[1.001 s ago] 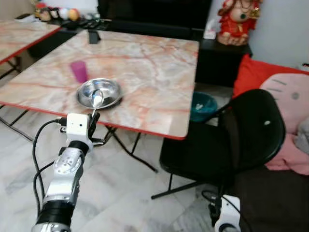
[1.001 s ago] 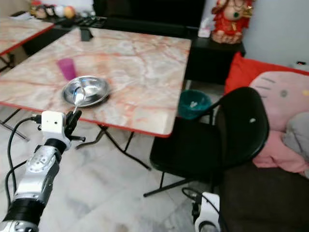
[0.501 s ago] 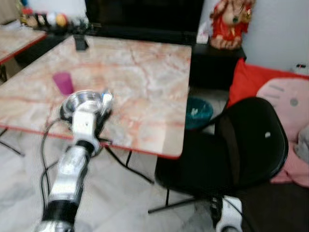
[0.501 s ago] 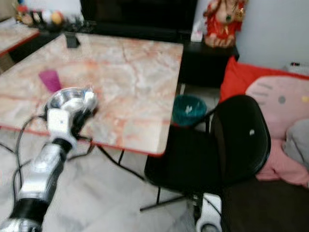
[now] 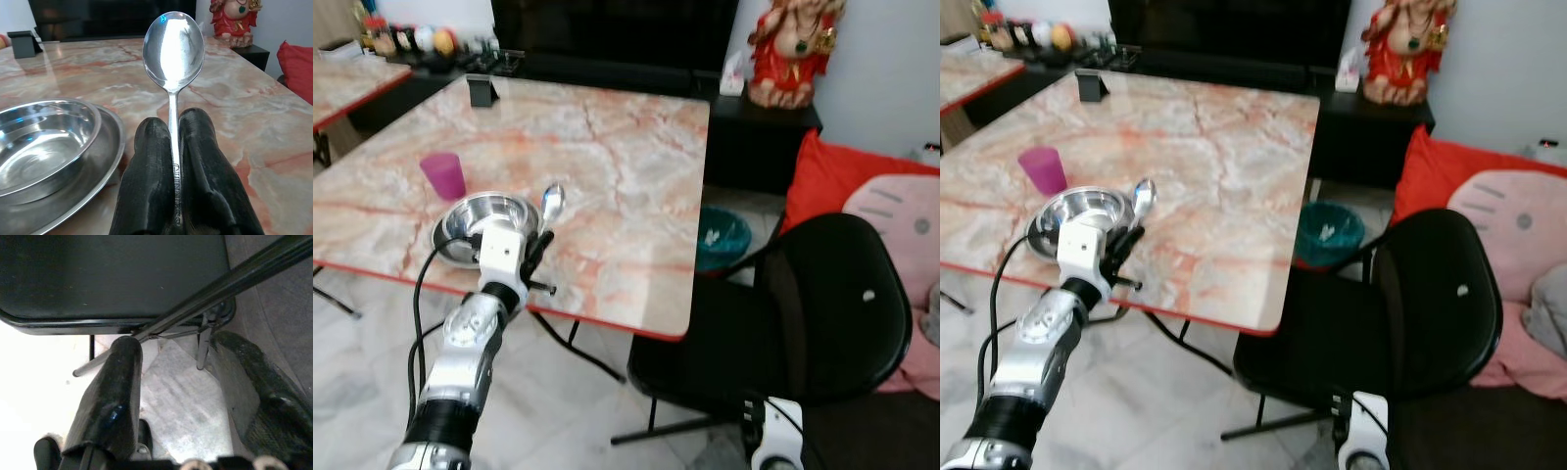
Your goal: Setting the table
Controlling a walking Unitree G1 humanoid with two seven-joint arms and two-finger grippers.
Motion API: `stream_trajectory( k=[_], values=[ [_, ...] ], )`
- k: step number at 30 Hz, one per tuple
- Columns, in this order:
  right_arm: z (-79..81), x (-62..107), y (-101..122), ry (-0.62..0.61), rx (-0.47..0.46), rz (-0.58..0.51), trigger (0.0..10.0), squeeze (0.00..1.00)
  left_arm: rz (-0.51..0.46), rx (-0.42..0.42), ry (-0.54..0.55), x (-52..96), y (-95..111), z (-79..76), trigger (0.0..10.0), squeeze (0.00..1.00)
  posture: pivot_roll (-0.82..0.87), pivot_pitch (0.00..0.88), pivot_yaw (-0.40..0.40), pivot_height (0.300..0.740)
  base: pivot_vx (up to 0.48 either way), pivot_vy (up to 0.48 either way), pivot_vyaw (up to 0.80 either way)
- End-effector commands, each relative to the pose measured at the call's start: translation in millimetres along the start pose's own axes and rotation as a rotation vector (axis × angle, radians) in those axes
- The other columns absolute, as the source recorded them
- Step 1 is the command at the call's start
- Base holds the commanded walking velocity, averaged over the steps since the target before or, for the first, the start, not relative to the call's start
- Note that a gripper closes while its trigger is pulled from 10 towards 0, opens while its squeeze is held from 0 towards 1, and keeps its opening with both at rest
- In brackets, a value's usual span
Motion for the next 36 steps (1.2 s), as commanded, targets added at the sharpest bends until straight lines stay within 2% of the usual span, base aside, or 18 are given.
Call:
stream_trajectory(
  k=[1,9,33,36],
  values=[
    [-0.1,0.8,-3.8,0.001,0.0,0.016,10.0,0.0,-0.004,0.0,-0.005,0.6,1.4,0.4,10.0,0.0,0.03,0.0,-0.044,0.74,0.0,0.0,0.0],
    [-0.9,1.2,-4.8,0.004,-0.001,0.018,10.0,0.0,-0.007,0.0,-0.004,-0.8,2.6,-0.3,10.0,0.0,0.03,0.0,-0.044,0.74,0.0,0.0,0.0],
    [1.5,0.9,-4.3,0.009,-0.005,0.017,10.0,0.0,-0.006,-0.011,-0.023,0.2,1.8,-6.3,10.0,0.0,0.03,0.0,-0.044,0.74,0.278,0.0,0.0],
    [3.0,0.6,-3.1,0.012,-0.006,0.012,10.0,0.0,-0.012,-0.008,-0.037,0.3,2.6,-7.4,10.0,0.0,0.03,0.0,-0.043,0.74,0.0,0.0,0.0]
  ],
)
Point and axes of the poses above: a point about 5 cm out from each wrist's last joint towards the gripper, its own x axis pointing back from the gripper into the wrist, its own y axis along the axis of the wrist's last joint, z = x × y, the point moved 4 cm from there along -x, pointing out of the wrist towards the gripper, and after that the axes turned 12 degrees about -x, right-handed, at the moved point
